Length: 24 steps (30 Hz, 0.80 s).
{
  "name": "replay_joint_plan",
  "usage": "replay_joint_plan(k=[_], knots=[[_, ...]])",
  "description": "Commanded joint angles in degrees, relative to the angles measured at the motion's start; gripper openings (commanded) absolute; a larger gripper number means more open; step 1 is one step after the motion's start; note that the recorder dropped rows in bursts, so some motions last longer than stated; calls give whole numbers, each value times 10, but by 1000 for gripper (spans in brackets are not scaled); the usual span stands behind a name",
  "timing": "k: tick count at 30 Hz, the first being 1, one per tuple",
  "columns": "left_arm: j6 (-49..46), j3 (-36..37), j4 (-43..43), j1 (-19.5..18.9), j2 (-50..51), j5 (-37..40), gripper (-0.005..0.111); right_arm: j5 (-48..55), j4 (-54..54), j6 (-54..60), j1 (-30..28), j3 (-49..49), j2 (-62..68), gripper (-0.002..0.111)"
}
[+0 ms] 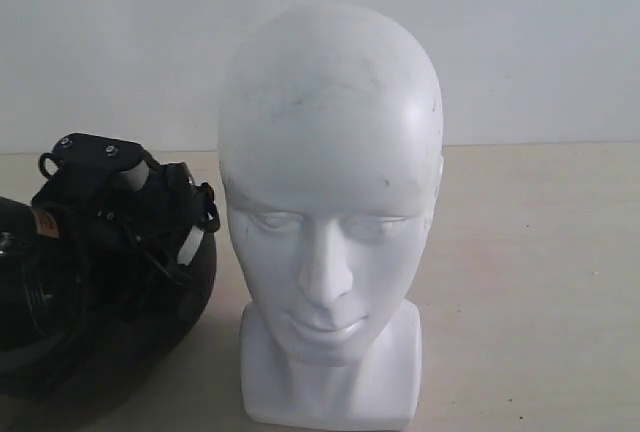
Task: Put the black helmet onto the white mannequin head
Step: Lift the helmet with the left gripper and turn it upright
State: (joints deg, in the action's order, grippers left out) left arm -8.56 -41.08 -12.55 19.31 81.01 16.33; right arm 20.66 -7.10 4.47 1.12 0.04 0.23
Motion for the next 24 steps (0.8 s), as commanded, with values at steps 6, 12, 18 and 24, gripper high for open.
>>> replay_joint_plan(k=[6, 12, 18, 24], knots=[[1, -3, 15, -36, -26, -3, 4, -3, 0, 4, 1, 0, -2, 0], [1, -3, 15, -36, -26, -38, 4, -3, 0, 4, 1, 0, -2, 0], [0, -3, 15, -36, -26, -158, 4, -3, 0, 4, 1, 0, -2, 0], [23, 22, 15, -35, -36, -332, 4, -3, 0, 4, 1, 0, -2, 0]])
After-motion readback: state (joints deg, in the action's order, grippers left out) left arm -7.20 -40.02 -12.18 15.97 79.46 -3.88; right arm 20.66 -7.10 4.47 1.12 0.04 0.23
